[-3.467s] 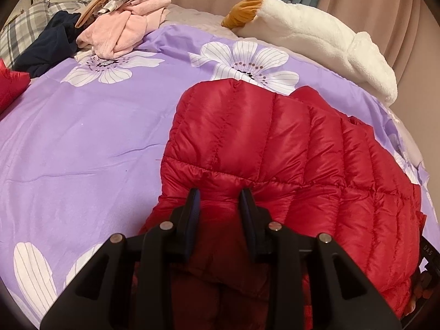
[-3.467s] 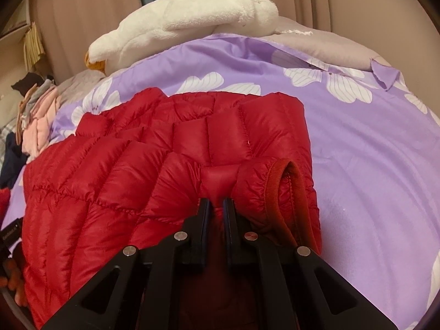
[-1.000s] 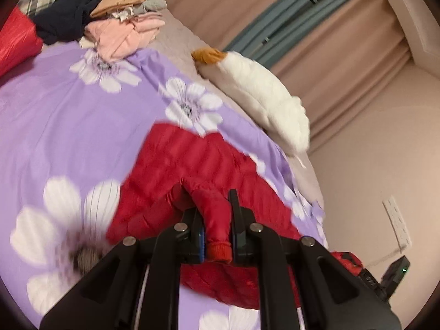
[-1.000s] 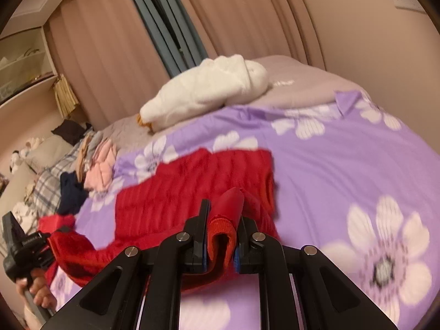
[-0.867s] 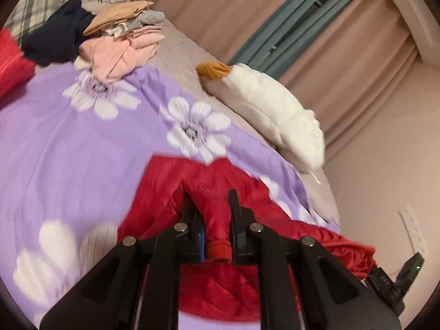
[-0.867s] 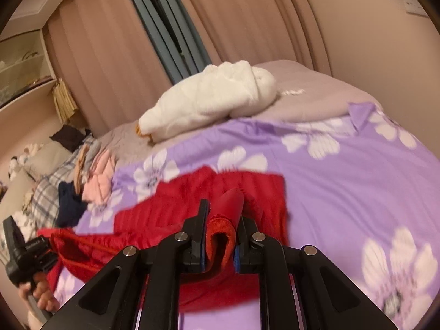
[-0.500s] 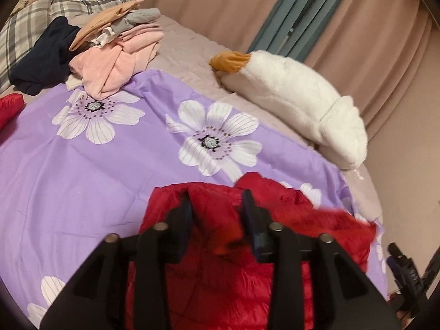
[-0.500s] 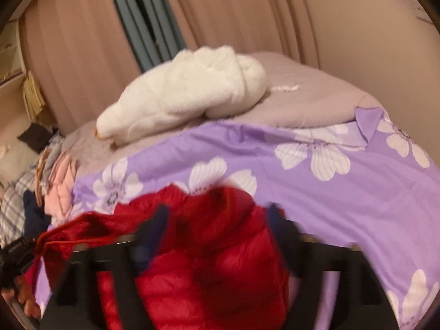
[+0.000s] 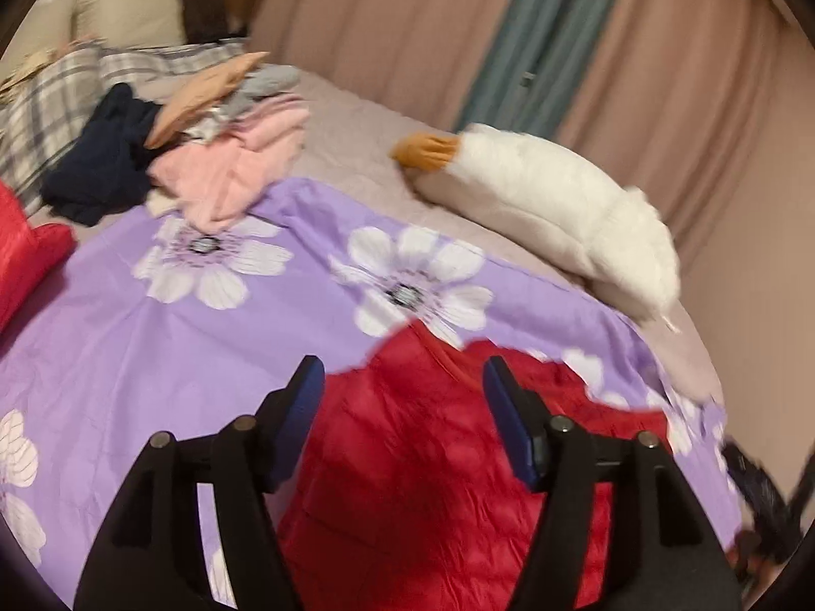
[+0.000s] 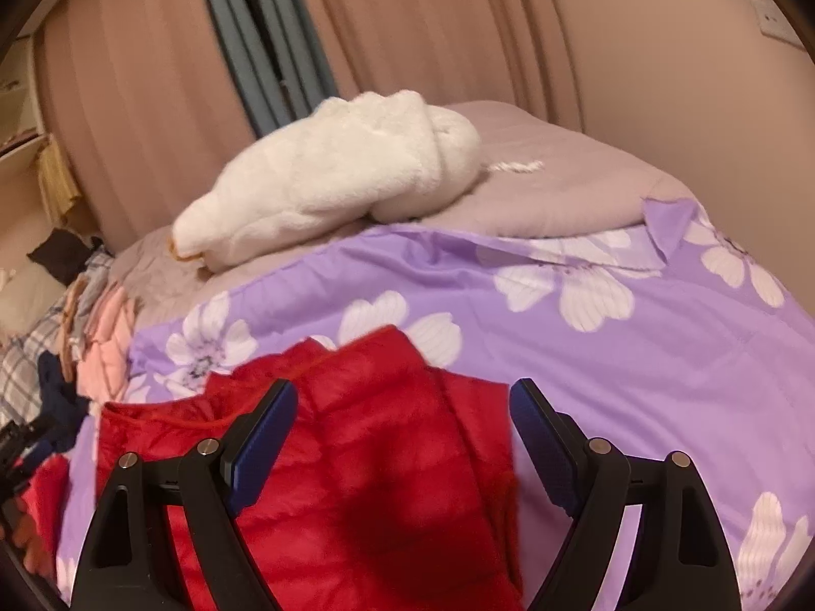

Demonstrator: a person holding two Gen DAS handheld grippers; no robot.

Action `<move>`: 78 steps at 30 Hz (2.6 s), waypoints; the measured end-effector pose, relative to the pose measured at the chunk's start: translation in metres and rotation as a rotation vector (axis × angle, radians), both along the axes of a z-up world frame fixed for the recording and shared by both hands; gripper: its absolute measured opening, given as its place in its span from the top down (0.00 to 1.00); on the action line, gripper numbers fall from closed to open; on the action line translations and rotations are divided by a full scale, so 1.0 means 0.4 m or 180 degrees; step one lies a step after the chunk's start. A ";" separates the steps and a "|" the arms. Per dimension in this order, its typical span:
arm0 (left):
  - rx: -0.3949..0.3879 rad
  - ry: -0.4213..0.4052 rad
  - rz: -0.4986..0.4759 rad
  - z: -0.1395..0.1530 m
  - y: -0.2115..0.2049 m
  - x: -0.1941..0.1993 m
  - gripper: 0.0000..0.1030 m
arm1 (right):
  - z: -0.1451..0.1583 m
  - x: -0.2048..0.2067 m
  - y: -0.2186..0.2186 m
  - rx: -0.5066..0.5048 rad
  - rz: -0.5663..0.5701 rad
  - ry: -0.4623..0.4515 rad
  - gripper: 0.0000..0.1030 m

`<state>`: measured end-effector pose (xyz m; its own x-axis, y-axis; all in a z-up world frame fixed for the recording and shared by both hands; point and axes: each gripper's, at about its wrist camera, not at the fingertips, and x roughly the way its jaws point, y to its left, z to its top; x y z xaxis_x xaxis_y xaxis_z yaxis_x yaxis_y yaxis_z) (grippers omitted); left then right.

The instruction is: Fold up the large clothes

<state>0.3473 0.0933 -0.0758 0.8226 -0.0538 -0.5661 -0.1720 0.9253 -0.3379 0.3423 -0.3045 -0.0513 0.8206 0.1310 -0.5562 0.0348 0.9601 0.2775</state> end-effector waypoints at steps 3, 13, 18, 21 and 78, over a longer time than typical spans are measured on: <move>0.0167 0.0219 0.0150 -0.067 -0.021 0.027 0.85 | -0.017 0.014 0.036 -0.0097 0.0002 0.0011 0.62; 0.0617 0.0242 0.0095 -0.270 -0.106 0.194 0.88 | -0.144 0.162 0.134 -0.0383 0.0321 0.0217 0.95; 0.0285 0.0115 0.0128 -0.347 -0.053 0.247 0.87 | -0.299 0.241 0.078 0.0017 0.0243 0.0328 1.00; 0.0181 0.0152 0.0045 -0.361 -0.043 0.270 0.86 | -0.316 0.249 0.080 0.0049 0.0284 0.0340 1.00; -0.0692 0.0846 -0.0443 -0.386 0.000 -0.074 0.07 | -0.361 -0.079 -0.033 0.0565 0.0194 0.0794 0.00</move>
<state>0.3177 0.0931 -0.2303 0.6246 -0.2973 -0.7221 -0.1578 0.8576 -0.4895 0.3107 -0.3176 -0.1957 0.6492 0.2891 -0.7035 0.0667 0.8998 0.4312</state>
